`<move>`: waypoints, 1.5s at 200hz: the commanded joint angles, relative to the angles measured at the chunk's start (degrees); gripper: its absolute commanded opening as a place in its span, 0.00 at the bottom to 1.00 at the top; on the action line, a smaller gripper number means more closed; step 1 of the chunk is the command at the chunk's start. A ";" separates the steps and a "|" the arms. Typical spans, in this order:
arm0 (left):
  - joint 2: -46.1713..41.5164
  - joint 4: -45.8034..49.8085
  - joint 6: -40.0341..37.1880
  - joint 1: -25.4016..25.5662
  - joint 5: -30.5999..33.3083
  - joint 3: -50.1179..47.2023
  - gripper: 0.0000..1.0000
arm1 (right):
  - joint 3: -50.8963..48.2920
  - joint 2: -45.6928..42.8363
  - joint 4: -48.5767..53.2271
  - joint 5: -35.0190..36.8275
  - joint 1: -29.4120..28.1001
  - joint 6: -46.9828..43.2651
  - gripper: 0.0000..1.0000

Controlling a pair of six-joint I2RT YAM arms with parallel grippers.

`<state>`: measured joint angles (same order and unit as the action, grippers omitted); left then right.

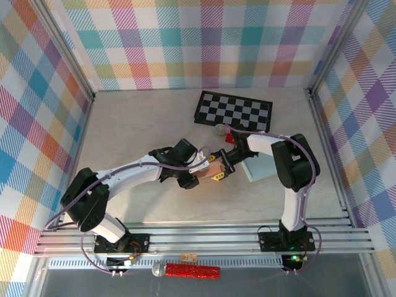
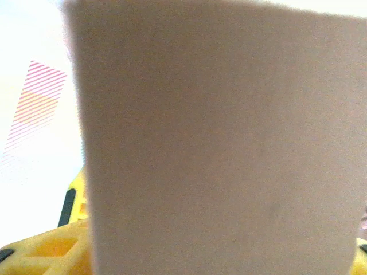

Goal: Fold the paper box

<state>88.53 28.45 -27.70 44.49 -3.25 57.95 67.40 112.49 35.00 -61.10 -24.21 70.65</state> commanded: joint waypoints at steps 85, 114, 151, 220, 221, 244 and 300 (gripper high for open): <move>2.79 2.63 2.48 -0.73 -3.16 3.67 0.59 | 9.75 -9.01 17.81 15.18 3.66 -11.15 0.86; 2.96 3.24 2.48 -0.72 -3.39 4.24 0.59 | 10.49 -13.21 20.64 20.43 4.49 -16.77 0.89; 3.05 3.52 2.92 -0.90 -4.11 5.65 0.61 | 12.27 -21.02 20.81 33.56 5.26 -33.42 0.83; 4.57 5.80 2.39 -2.44 -8.59 8.86 0.62 | -1.32 -33.12 3.46 43.21 5.18 -72.91 0.63; 4.65 5.86 2.39 -2.46 -8.60 8.89 0.62 | -1.18 -32.90 3.61 43.15 5.20 -73.19 0.62; 5.14 6.26 2.30 -2.66 -9.01 9.36 0.62 | 1.14 -29.51 4.46 41.02 5.00 -78.42 0.62; 5.40 7.05 2.30 -3.52 -10.06 9.90 0.59 | 5.24 -23.69 6.65 40.71 2.93 -82.35 0.59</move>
<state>93.32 33.12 -24.93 41.85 -11.46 65.98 70.61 88.60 41.32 -19.88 -19.77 -5.96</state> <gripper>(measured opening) 0.599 0.596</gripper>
